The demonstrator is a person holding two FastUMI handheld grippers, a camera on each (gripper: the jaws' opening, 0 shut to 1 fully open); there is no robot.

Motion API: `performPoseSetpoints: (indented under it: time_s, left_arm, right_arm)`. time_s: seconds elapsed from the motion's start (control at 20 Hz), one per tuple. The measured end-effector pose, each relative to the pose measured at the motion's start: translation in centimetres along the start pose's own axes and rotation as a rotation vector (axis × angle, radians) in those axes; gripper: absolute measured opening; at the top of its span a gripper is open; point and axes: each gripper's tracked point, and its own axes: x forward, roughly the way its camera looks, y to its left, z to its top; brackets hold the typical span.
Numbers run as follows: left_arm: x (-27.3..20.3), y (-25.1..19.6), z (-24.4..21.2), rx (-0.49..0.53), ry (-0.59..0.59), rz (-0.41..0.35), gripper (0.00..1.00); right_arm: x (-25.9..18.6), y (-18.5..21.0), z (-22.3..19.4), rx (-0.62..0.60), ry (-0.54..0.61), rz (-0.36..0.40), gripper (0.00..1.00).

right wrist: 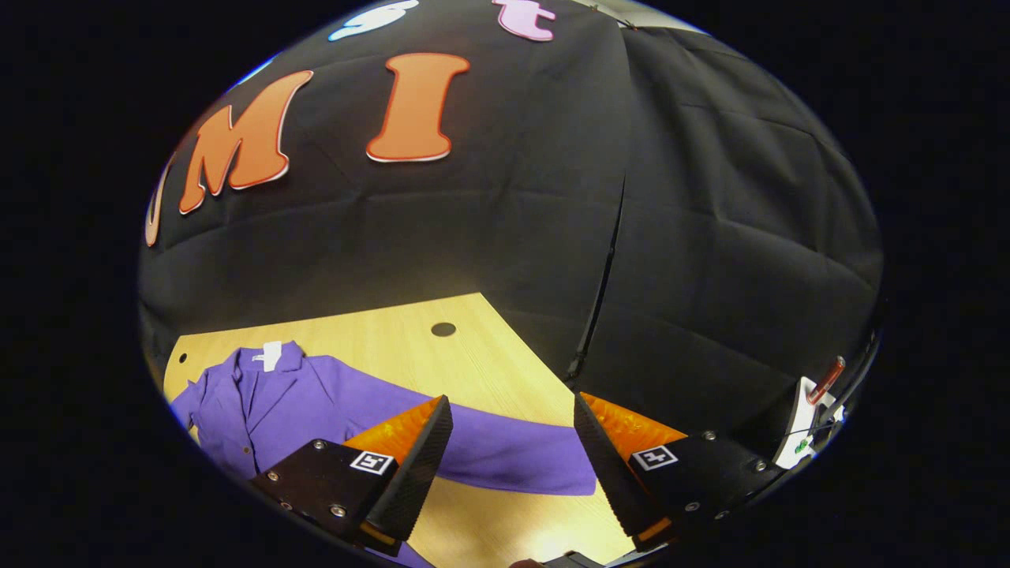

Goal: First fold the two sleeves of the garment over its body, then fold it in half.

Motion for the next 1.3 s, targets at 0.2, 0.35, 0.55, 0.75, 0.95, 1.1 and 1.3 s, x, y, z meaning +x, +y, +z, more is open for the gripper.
performPoseSetpoints:
  time_s: [0.2,0.35,0.55,0.75,0.95,1.1,1.3]
  left_arm:
    - [-0.4,0.0,-0.4,0.02,0.018,0.024,1.0]
    - [-0.9,-0.2,-1.2,0.05,0.045,0.043,0.99]
    - [-1.6,-0.9,-2.3,0.076,0.096,0.06,1.0]
    - [-2.2,-2.3,-3.3,0.103,0.14,0.06,0.99]
    - [-2.9,-3.8,-4.5,0.109,0.188,0.065,1.0]
    - [-3.3,-4.9,-5.1,0.136,0.224,0.05,1.0]
    - [-3.1,-6.0,-5.7,0.138,0.251,0.031,1.0]
  right_arm:
    - [3.1,-2.1,-4.1,0.096,0.166,-0.026,0.94]
    - [4.6,-3.1,-8.1,0.188,0.31,-0.034,0.94]
    - [7.1,-4.4,-11.2,0.187,0.417,-0.065,0.94]
    - [8.2,-6.6,-14.4,0.198,0.562,-0.077,0.95]
    - [9.4,-7.2,-16.5,0.151,0.687,-0.077,0.95]
    - [10.4,-7.8,-16.5,0.182,0.745,-0.081,0.94]
    - [10.5,-6.1,-16.3,0.145,0.828,-0.054,0.92]
